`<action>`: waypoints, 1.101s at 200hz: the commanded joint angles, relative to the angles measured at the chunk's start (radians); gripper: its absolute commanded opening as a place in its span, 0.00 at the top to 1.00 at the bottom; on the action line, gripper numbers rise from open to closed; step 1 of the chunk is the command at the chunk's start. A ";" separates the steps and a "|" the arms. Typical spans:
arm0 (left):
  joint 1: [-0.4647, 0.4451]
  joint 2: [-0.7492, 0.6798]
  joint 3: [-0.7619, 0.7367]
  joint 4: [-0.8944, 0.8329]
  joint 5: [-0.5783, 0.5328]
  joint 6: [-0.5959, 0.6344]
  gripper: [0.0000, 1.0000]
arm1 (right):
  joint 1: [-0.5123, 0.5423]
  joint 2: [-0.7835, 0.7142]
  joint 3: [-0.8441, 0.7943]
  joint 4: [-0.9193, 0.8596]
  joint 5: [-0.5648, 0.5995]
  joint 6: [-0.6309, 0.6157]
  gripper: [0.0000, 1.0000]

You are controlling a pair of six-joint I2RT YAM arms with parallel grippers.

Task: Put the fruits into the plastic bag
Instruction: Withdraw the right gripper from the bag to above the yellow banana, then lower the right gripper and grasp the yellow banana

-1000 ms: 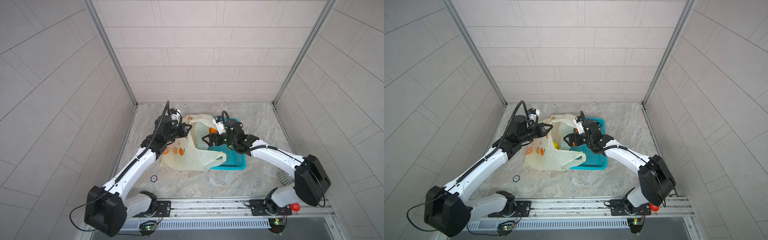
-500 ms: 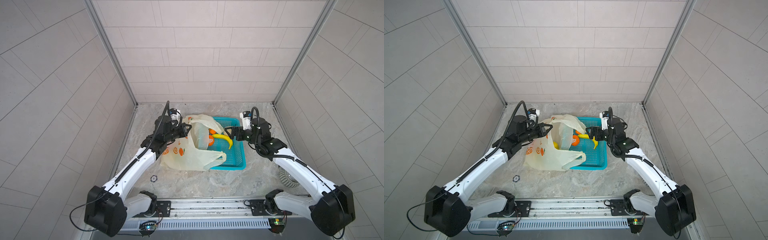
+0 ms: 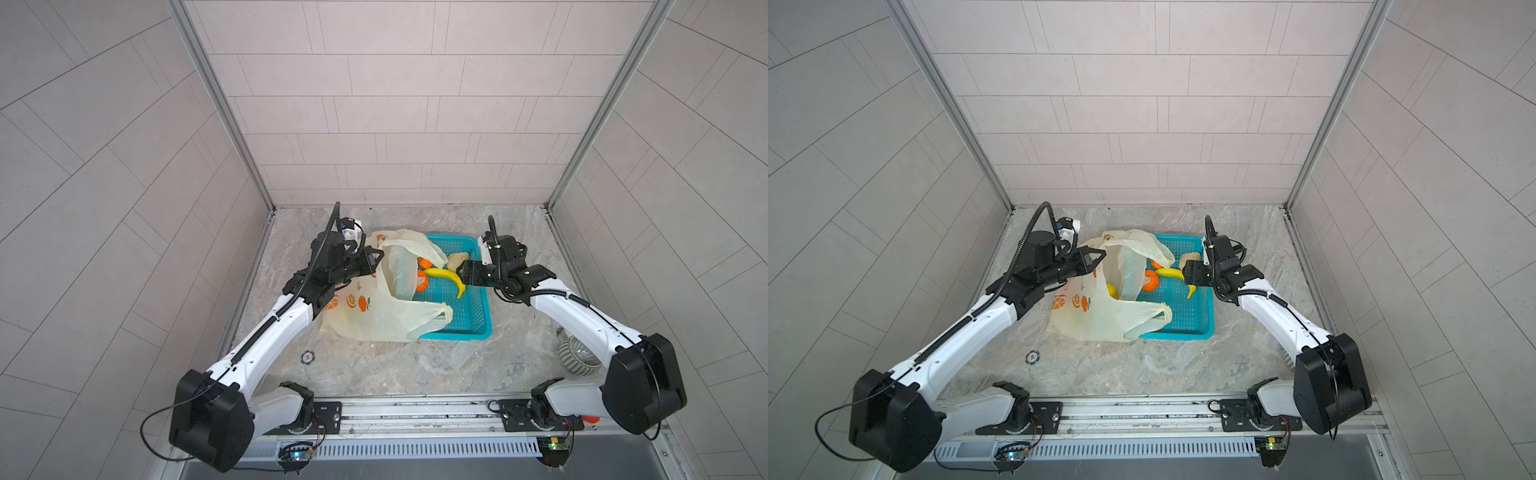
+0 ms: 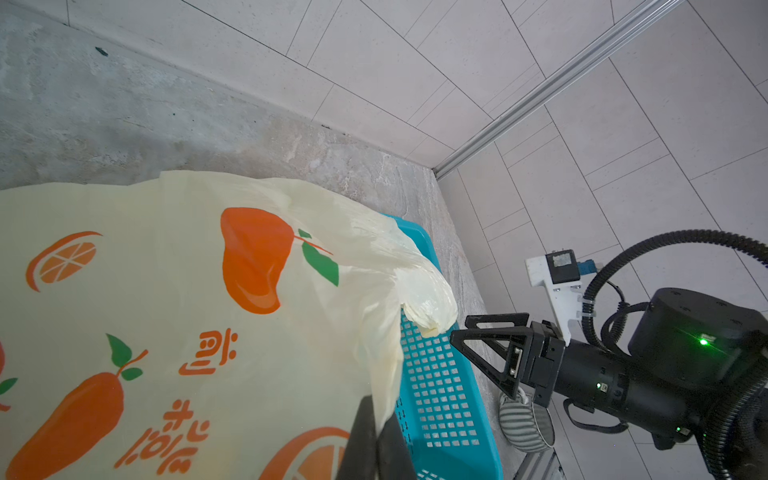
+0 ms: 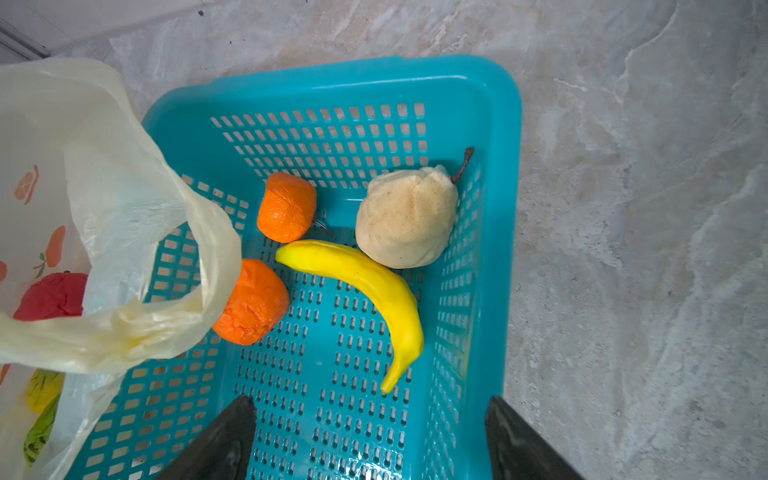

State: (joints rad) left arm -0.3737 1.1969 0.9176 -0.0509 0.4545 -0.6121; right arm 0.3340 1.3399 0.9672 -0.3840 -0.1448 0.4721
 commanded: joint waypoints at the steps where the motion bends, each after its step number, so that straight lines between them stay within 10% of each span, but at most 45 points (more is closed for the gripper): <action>1: -0.005 0.009 0.000 0.015 -0.006 0.004 1.00 | 0.030 0.019 0.036 -0.064 0.049 -0.031 0.18; 116: -0.010 0.020 -0.001 0.029 -0.001 0.003 1.00 | 0.128 0.487 0.399 -0.353 0.206 -0.081 0.21; 220: -0.010 0.018 0.003 0.033 0.004 0.005 1.00 | 0.124 0.574 0.336 -0.235 0.144 -0.081 0.31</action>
State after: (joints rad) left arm -0.3801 1.2148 0.9176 -0.0490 0.4515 -0.6125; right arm 0.4549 1.9152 1.3476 -0.6434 0.0536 0.3809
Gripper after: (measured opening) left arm 0.055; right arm 0.723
